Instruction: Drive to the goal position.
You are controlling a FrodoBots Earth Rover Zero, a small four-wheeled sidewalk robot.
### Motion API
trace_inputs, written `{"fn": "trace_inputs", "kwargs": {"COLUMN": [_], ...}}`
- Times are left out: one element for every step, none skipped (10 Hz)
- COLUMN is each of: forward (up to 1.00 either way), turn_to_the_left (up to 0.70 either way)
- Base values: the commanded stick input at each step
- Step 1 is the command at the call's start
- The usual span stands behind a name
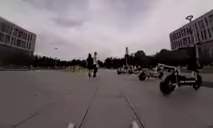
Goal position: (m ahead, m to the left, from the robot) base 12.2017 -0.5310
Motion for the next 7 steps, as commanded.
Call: {"fn": "trace_inputs", "kwargs": {"forward": [0.7, 0.7, 0.7, 0.7, 0.7, 0.7, 0.7], "turn_to_the_left": [0.0, 0.0, 0.0, 0.0, 0.0, 0.0, 0.0]}}
